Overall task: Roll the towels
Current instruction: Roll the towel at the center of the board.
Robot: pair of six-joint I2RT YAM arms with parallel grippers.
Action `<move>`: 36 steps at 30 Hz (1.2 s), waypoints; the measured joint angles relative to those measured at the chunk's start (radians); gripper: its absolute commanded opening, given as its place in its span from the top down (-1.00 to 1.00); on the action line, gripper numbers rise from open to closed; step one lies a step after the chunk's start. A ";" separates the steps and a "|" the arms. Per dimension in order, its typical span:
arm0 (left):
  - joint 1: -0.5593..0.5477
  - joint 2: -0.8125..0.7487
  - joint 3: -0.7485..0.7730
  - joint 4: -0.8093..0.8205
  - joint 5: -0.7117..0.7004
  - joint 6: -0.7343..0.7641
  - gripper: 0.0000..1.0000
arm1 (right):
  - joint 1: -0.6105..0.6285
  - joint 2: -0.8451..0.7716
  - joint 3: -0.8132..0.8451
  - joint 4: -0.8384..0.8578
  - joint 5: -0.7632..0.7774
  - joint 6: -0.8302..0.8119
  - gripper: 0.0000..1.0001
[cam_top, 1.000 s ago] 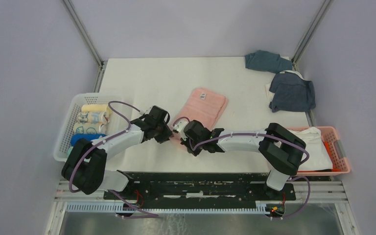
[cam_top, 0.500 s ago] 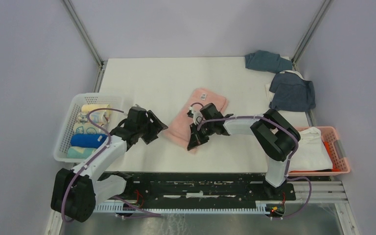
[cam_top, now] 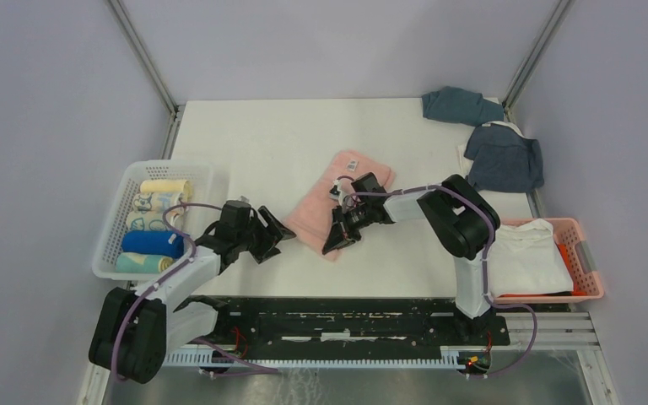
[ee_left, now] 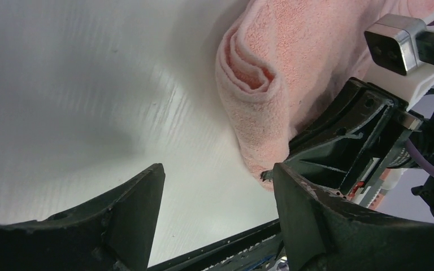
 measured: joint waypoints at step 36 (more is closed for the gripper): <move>0.000 0.390 0.120 0.243 0.032 -0.046 -0.15 | 0.079 -0.211 0.185 -0.455 0.304 -0.315 -0.24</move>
